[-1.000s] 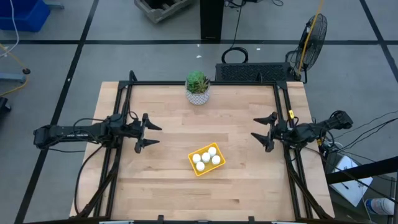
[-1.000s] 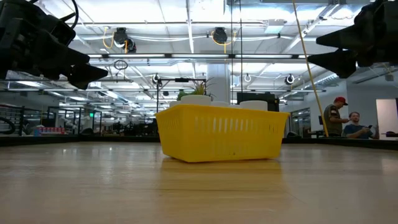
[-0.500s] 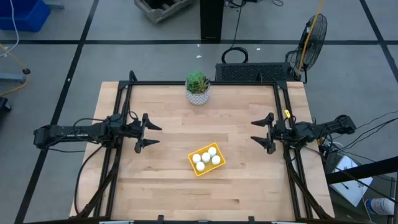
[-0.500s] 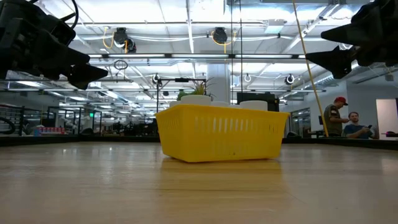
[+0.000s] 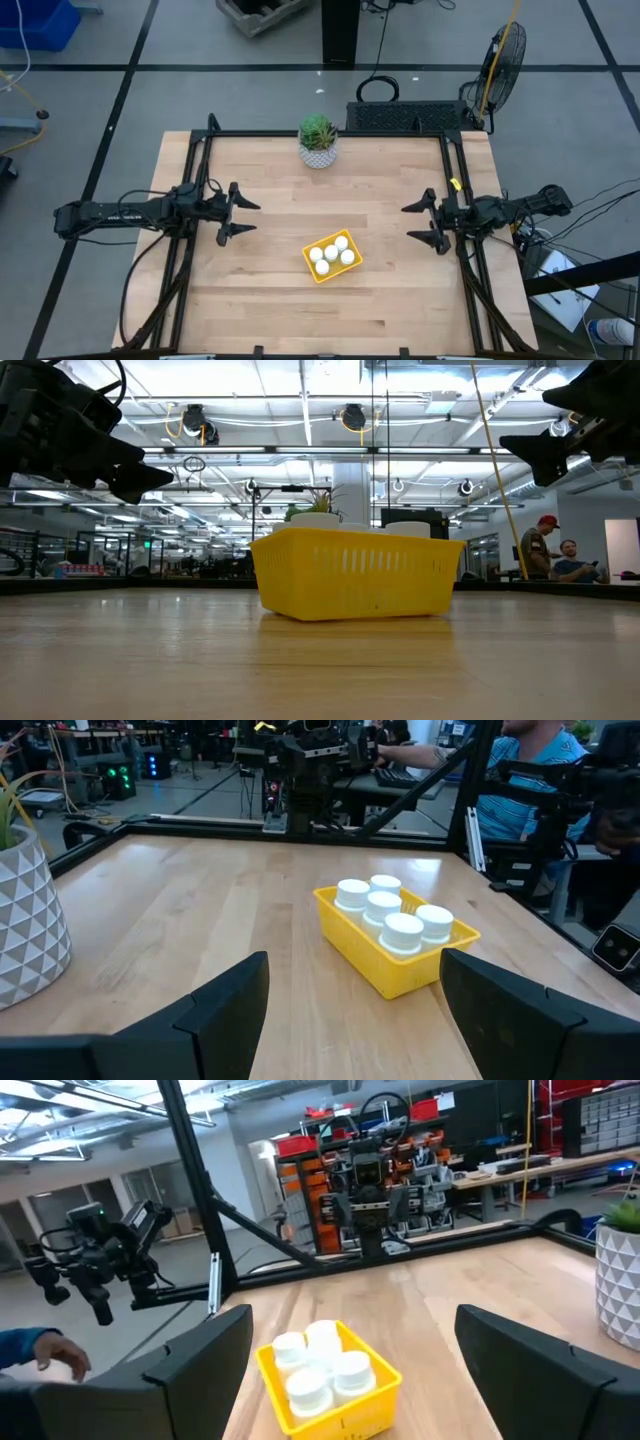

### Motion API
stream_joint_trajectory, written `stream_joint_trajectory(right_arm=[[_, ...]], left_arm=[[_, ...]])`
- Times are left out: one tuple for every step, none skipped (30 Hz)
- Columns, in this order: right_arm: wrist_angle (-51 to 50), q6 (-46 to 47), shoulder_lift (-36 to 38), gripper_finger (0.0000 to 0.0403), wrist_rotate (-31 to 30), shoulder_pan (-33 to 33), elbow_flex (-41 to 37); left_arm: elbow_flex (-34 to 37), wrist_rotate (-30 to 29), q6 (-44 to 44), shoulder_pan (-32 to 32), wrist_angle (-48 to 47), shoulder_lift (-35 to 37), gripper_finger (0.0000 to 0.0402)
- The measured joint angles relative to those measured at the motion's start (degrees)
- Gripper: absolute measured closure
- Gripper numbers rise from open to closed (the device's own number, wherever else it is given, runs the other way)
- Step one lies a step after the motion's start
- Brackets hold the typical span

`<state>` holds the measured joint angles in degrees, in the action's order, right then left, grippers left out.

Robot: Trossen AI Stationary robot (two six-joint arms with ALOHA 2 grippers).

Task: Pick and place pill bottles into a basket
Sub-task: Return to Home Position

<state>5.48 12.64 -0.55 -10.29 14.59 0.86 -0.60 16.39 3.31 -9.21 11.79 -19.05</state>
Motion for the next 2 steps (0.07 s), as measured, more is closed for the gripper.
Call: stream_joint_trajectory(right_arm=[[0.02,-0.35,-0.01,0.0064,-0.12,0.0,0.0],[0.02,-0.93,-0.01,0.0064,-0.19,0.0,0.0]], left_arm=[[0.0,-0.01,0.0,0.0,0.0,0.0,0.0107],[0.0,0.0,0.0,0.0,0.0,0.0,0.0107]])
